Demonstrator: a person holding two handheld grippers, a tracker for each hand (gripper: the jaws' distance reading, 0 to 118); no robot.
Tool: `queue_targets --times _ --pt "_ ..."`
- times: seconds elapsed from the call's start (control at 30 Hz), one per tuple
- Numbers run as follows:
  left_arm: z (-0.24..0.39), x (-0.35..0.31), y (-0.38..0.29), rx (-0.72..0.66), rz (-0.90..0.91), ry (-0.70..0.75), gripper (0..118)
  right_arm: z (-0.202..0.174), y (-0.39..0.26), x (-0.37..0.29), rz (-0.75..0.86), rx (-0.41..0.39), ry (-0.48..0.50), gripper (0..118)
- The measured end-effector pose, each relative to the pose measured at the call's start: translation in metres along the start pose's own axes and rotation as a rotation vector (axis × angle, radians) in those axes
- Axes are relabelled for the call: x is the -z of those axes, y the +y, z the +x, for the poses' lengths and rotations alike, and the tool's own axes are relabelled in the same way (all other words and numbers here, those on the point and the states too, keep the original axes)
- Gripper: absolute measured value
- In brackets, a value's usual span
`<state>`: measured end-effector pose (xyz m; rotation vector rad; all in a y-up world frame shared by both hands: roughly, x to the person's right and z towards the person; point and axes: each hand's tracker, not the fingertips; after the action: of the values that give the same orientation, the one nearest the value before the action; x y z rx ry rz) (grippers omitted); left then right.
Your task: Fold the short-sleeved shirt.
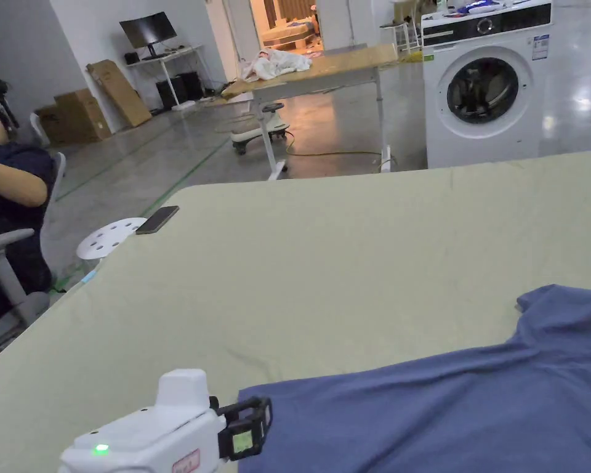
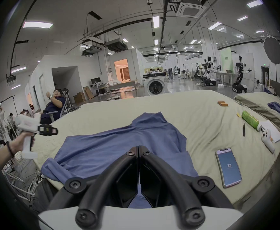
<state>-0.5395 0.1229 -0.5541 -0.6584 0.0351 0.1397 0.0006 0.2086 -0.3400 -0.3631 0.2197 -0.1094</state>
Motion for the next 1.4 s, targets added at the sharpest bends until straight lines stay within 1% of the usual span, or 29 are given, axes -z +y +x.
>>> queue_targets --times 0.03,0.1,0.17,0.23,0.27,0.33,0.4,0.47,0.57,0.6,0.67,0.7,0.73,0.77,0.8,0.83,0.9,0.93,0.97,1.0,1.03,1.1,1.13,1.2,1.23,1.27,1.33,1.37,1.4 --pt "-0.006 0.019 0.006 -0.010 -0.038 0.025 73 0.001 0.000 -0.003 -0.001 0.000 -0.007 0" --pt "-0.017 0.056 0.019 0.033 -0.066 0.084 73 0.005 -0.001 -0.010 -0.002 -0.008 -0.031 0" --pt "-0.030 0.090 0.023 -0.055 -0.130 0.116 72 0.015 -0.003 -0.017 -0.008 -0.034 -0.057 0" --pt "-0.038 0.110 0.019 -0.169 -0.198 0.116 68 0.023 -0.004 -0.023 -0.024 -0.074 -0.119 0" --pt "-0.038 0.117 0.016 -0.180 -0.224 0.125 65 0.027 -0.004 -0.025 -0.037 -0.074 -0.142 0" --pt "-0.034 0.129 0.010 -0.144 -0.264 0.122 54 0.036 -0.004 -0.030 -0.042 -0.055 -0.153 0" --pt "-0.030 0.133 -0.002 -0.192 -0.324 0.132 49 0.044 -0.005 -0.032 -0.056 -0.019 -0.174 0" --pt "-0.029 0.132 0.005 -0.128 -0.257 0.188 43 0.050 -0.005 -0.030 -0.065 0.004 -0.188 0" --pt "-0.019 0.133 0.005 -0.013 -0.297 0.213 13 0.056 -0.006 -0.021 -0.076 0.039 -0.191 0" --pt "-0.016 0.135 0.006 -0.018 -0.301 0.202 3 0.059 -0.004 -0.013 -0.086 0.064 -0.168 0" --pt "-0.008 0.138 0.004 -0.027 -0.317 0.195 3 0.063 0.004 0.007 -0.097 0.105 -0.140 0" --pt "-0.006 0.142 0.002 -0.026 -0.325 0.211 3 0.073 0.007 0.020 -0.104 0.122 -0.110 3" --pt "-0.006 0.145 -0.001 -0.013 -0.332 0.220 3 0.076 0.015 0.034 -0.103 0.121 -0.095 16" --pt "-0.006 0.145 -0.002 0.030 -0.350 0.223 3 0.080 0.026 0.053 -0.103 0.111 -0.097 40" --pt "-0.005 0.145 -0.003 0.061 -0.359 0.221 3 0.083 0.039 0.074 -0.128 0.084 -0.083 75" --pt "-0.004 0.145 -0.002 0.080 -0.367 0.221 3 0.087 0.051 0.096 -0.150 0.037 -0.067 88" --pt "-0.001 0.146 -0.002 0.114 -0.376 0.227 3 0.100 0.072 0.151 -0.211 -0.008 -0.004 89" --pt "0.000 0.146 -0.003 0.139 -0.378 0.230 3 0.108 0.079 0.176 -0.232 -0.002 0.027 88" --pt "0.000 0.146 -0.004 0.151 -0.379 0.228 3 0.117 0.086 0.205 -0.278 0.004 0.030 88" --pt "-0.001 0.146 -0.003 0.158 -0.374 0.230 3 0.123 0.092 0.232 -0.325 0.011 0.021 88" --pt "0.005 0.140 -0.003 0.162 -0.377 0.226 3 0.126 0.096 0.253 -0.363 -0.008 -0.017 88" --pt "0.004 0.139 -0.003 0.150 -0.385 0.213 3 0.135 0.097 0.305 -0.425 -0.084 -0.073 87" --pt "0.003 0.138 -0.004 0.134 -0.393 0.202 3 0.138 0.096 0.326 -0.458 -0.075 -0.086 85" --pt "0.003 0.135 -0.002 0.125 -0.394 0.191 3 0.145 0.088 0.365 -0.532 0.002 -0.090 78" --pt "0.003 0.134 -0.004 0.122 -0.392 0.187 3 0.148 0.083 0.381 -0.555 0.035 -0.102 77" --pt "0.004 0.133 -0.006 0.114 -0.394 0.178 3 0.151 0.079 0.395 -0.578 0.044 -0.116 77" --pt "0.002 0.133 -0.005 0.103 -0.385 0.168 3 0.154 0.074 0.417 -0.594 0.016 -0.156 76" --pt "0.002 0.131 -0.006 0.090 -0.383 0.163 3 0.155 0.072 0.425 -0.603 0.001 -0.173 72" --pt "0.002 0.130 -0.007 0.080 -0.379 0.159 3 0.155 0.069 0.432 -0.628 -0.017 -0.188 62"
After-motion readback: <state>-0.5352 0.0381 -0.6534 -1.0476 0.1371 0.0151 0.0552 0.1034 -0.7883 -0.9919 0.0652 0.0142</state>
